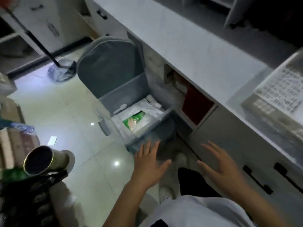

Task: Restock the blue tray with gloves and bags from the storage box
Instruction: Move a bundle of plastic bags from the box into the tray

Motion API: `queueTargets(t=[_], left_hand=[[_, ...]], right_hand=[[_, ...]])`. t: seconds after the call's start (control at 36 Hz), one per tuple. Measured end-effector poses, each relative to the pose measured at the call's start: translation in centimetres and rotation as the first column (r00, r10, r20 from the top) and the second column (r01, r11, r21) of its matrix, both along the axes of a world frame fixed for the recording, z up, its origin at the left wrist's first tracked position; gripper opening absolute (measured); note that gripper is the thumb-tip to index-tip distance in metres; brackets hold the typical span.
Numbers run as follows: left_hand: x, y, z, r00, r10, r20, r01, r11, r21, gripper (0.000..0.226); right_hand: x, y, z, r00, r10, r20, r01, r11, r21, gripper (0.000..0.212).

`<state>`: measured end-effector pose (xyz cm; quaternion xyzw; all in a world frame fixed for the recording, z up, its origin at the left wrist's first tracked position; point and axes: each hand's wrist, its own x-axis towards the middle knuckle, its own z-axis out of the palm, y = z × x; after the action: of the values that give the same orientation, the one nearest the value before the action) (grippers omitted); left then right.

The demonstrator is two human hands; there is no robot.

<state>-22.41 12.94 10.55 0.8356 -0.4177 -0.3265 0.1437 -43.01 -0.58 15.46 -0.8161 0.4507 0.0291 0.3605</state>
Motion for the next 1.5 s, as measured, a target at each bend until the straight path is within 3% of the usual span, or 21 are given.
queueTargets(t=[0.14, 0.33, 0.47, 0.53, 0.64, 0.75, 0.83, 0.92, 1.03, 1.19, 1.39, 1.5], left_hand=[[3.3, 0.3, -1.4, 0.989, 0.118, -0.090, -0.114, 0.992, 0.047, 0.079], [10.9, -2.6, -0.9, 0.949, 0.282, -0.145, -0.256, 0.951, 0.176, 0.078], [17.2, -6.7, -3.4, 0.917, 0.380, -0.119, -0.347, 0.910, 0.227, 0.076], [19.2, -8.3, -5.2, 0.873, 0.459, -0.164, -0.419, 0.879, 0.228, 0.072], [21.6, -10.6, -9.3, 0.697, 0.653, -0.295, -0.596, 0.757, 0.269, 0.059], [22.8, -11.2, -14.5, 0.617, 0.717, -0.326, -0.642, 0.697, 0.319, 0.045], [23.6, -11.2, -18.5, 0.590, 0.737, -0.329, -0.633, 0.676, 0.378, 0.046], [24.8, -10.9, -22.6, 0.598, 0.740, -0.306, -0.594, 0.667, 0.450, 0.053], [26.8, -11.3, -27.0, 0.558, 0.785, -0.269, -0.609, 0.607, 0.510, 0.084], [28.1, -12.6, -30.8, 0.384, 0.898, -0.215, -0.744, 0.439, 0.504, 0.088], [27.4, -13.0, -32.3, 0.351, 0.903, -0.246, -0.760, 0.428, 0.489, 0.086], [26.7, -12.7, -32.1, 0.337, 0.899, -0.278, -0.752, 0.435, 0.496, 0.086]], right_hand=[[6.5, -3.7, -3.7, 0.959, 0.231, -0.163, -0.217, 0.971, 0.098, 0.068], [19.7, -10.6, -5.7, 0.927, 0.370, -0.057, -0.360, 0.922, 0.142, 0.064], [27.3, -14.7, -8.9, 0.891, 0.449, -0.073, -0.427, 0.881, 0.203, 0.064], [29.7, -16.0, -10.0, 0.855, 0.509, -0.098, -0.477, 0.847, 0.232, 0.065], [33.4, -17.6, -11.9, 0.793, 0.597, -0.120, -0.538, 0.780, 0.321, 0.065], [35.5, -18.2, -14.9, 0.822, 0.554, -0.133, -0.491, 0.808, 0.327, 0.060], [36.7, -18.5, -18.2, 0.812, 0.534, -0.238, -0.448, 0.830, 0.334, 0.064], [37.7, -18.5, -21.8, 0.771, 0.530, -0.353, -0.422, 0.840, 0.341, 0.071], [39.3, -18.8, -26.3, 0.831, 0.403, -0.383, -0.308, 0.908, 0.285, 0.068], [42.3, -20.5, -31.7, 0.814, 0.312, -0.490, -0.227, 0.947, 0.227, 0.061], [43.7, -19.9, -35.1, 0.799, 0.154, -0.581, -0.211, 0.977, -0.032, 0.056], [44.1, -19.8, -36.1, 0.784, 0.104, -0.612, -0.146, 0.989, -0.019, 0.052]])
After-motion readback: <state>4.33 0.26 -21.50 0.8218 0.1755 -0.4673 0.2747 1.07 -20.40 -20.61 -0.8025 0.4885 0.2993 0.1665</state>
